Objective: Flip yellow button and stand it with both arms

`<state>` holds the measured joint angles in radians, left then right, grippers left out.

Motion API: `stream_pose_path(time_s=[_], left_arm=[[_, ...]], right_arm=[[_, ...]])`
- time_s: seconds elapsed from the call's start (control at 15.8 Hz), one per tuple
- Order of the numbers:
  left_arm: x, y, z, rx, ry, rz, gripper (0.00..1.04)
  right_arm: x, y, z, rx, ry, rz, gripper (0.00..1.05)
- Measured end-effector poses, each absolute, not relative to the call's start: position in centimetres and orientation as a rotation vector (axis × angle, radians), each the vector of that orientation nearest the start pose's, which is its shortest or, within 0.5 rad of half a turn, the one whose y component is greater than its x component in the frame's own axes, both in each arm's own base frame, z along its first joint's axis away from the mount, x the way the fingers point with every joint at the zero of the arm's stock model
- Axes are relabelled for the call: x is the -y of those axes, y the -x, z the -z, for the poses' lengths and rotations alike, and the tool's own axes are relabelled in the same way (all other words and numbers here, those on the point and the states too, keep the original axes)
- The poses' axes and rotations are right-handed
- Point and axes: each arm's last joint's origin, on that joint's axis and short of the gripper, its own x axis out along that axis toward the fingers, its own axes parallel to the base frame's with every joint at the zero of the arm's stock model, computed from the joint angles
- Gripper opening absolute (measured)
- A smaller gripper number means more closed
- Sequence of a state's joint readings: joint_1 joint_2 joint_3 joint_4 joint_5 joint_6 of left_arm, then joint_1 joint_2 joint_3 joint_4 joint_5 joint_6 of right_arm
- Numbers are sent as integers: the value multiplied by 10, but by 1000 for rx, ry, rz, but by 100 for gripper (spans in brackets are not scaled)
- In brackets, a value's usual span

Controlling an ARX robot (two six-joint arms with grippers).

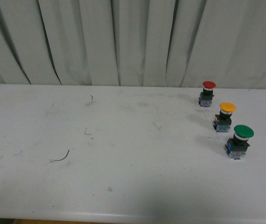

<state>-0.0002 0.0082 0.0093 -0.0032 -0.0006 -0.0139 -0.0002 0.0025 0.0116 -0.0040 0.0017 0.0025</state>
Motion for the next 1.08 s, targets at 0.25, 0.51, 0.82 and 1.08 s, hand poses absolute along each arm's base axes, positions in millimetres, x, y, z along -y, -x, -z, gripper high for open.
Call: stream_pose_path(time_s=[0.25, 0.51, 0.82, 1.08], left_arm=[[0, -98, -166, -2, 14, 0, 98], [0, -98, -166, -2, 14, 0, 98], [0, -98, -166, -2, 14, 0, 98], [0, -98, -166, -2, 14, 0, 98]], right_arm=[[0, -97, -167, 5, -2, 1, 2], [0, -97, -167, 5, -2, 1, 45], [0, -97, -167, 5, -2, 1, 100], [0, -97, -167, 5, -2, 1, 98]])
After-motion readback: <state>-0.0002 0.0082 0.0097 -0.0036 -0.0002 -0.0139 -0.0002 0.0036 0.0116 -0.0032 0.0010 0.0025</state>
